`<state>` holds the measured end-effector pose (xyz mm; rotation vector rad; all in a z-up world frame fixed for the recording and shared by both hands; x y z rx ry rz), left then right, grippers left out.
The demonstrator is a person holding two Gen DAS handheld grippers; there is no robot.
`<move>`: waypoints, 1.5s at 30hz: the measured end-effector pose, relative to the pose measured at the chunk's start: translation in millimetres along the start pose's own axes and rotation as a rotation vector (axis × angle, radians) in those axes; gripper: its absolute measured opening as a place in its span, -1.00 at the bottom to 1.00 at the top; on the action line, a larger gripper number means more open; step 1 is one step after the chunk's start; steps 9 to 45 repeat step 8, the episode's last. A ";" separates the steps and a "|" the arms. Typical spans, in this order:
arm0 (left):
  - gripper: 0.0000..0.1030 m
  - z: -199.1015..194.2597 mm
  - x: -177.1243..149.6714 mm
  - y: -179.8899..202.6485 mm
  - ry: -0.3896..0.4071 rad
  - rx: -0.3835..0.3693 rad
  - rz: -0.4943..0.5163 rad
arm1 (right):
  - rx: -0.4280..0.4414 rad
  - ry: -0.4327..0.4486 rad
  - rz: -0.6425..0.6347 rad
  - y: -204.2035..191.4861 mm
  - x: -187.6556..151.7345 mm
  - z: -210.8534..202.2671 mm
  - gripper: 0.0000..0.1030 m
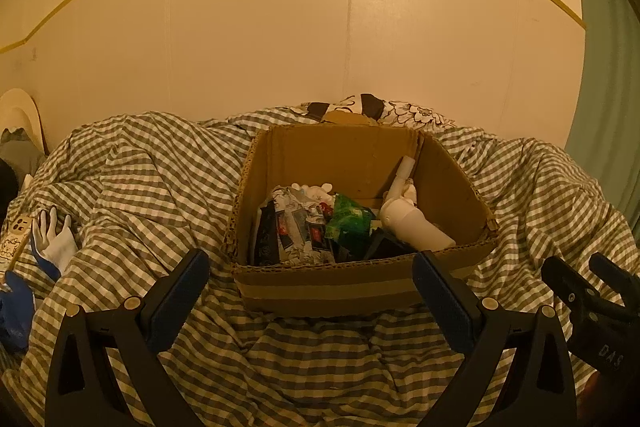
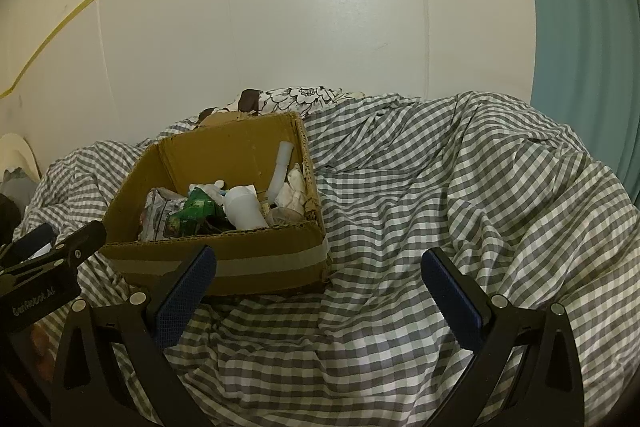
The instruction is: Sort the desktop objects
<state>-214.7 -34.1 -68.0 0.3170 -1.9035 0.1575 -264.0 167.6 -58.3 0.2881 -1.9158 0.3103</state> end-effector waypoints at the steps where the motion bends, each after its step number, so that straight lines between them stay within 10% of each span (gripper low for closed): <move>1: 1.00 0.1 -0.1 0.9 0.001 0.000 0.007 | 0.000 -0.001 0.000 0.1 -0.1 0.0 0.99; 45: 1.00 -1.3 -1.4 -0.5 0.003 0.009 0.009 | 0.002 -0.007 -0.007 -1.1 -0.8 0.1 0.99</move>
Point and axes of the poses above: each gripper's, at about its wrist camera, not at the fingertips, and z roughly the way its jaws point, y to its right, x to its top, the point moved 7 cm from there along z, roughly the way its jaws point, and after that the axes turned 12 degrees about y, right-handed, at the moved point
